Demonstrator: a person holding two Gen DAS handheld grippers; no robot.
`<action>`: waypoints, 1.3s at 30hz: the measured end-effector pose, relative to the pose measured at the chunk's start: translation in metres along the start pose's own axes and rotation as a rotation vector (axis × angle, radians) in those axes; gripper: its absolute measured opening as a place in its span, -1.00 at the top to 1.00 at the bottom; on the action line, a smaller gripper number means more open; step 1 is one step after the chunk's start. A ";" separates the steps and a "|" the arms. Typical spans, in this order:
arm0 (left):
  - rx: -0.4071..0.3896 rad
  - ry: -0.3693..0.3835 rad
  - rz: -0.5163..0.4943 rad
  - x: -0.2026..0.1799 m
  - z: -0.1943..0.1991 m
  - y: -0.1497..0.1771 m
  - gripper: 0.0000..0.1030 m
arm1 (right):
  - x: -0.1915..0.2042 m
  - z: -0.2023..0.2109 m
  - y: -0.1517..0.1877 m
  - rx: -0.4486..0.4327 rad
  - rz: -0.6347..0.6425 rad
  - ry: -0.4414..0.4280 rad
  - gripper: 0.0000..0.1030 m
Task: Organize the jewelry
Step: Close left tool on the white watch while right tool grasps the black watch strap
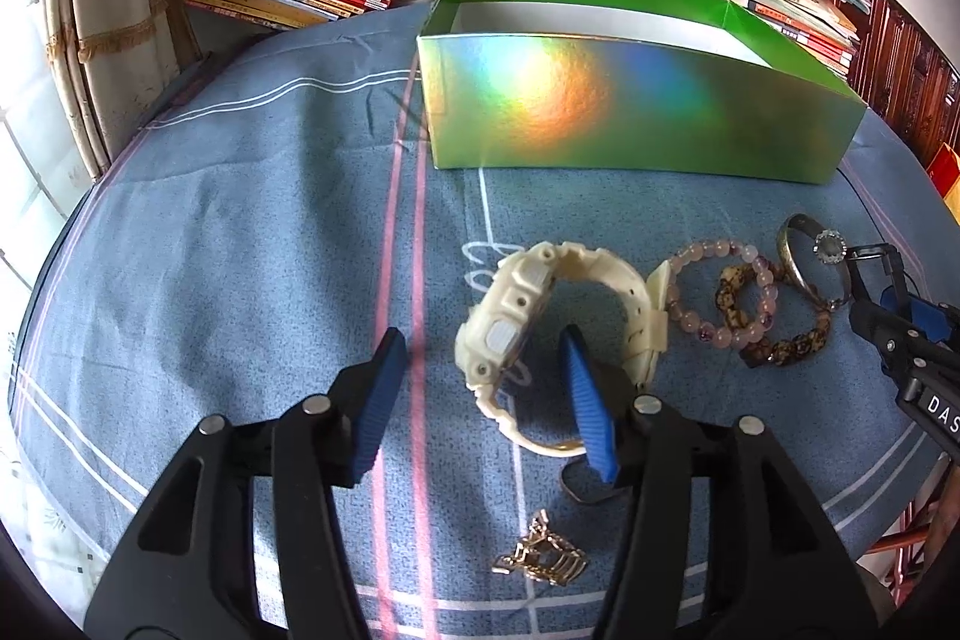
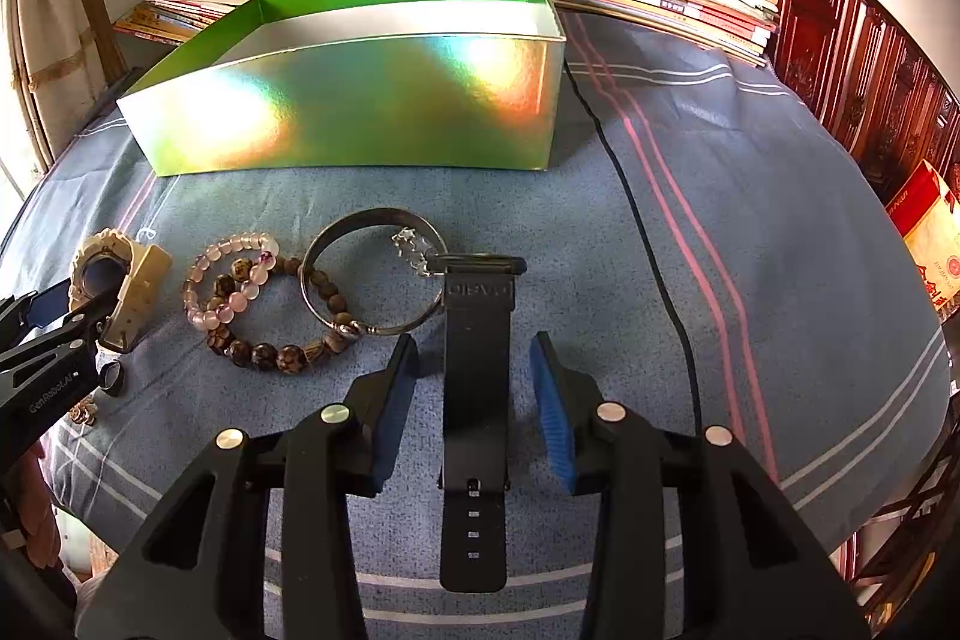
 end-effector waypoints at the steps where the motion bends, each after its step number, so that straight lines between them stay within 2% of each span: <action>1: 0.001 0.001 0.003 0.001 0.000 0.000 -0.05 | 0.000 0.000 0.000 0.000 0.000 0.000 0.20; 9: 0.002 -0.012 0.018 0.004 -0.001 0.000 -0.21 | 0.001 0.000 -0.001 0.000 0.000 0.001 0.16; 23: 0.002 -0.012 0.020 0.003 -0.002 0.000 -0.24 | 0.001 0.000 -0.003 -0.003 0.001 0.004 0.10; 27: 0.003 -0.015 0.028 0.003 -0.003 0.001 -0.32 | 0.000 -0.001 -0.004 -0.003 -0.001 0.005 0.06; 35: 0.005 -0.010 0.031 0.004 -0.003 0.000 -0.31 | -0.001 -0.002 -0.006 -0.007 -0.001 0.007 0.05; 39: 0.011 0.013 0.047 0.005 -0.003 0.000 -0.24 | -0.001 -0.003 -0.006 -0.014 -0.002 0.006 0.05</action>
Point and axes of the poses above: each gripper's, at about its wrist camera, not at the fingertips, and z roughly against the way its jaws point, x to its left, y to its underside, the point moved 6 cm from there along -z, roughly the way its jaws point, and after that the axes turned 8 degrees about z, right-handed, at the moved point
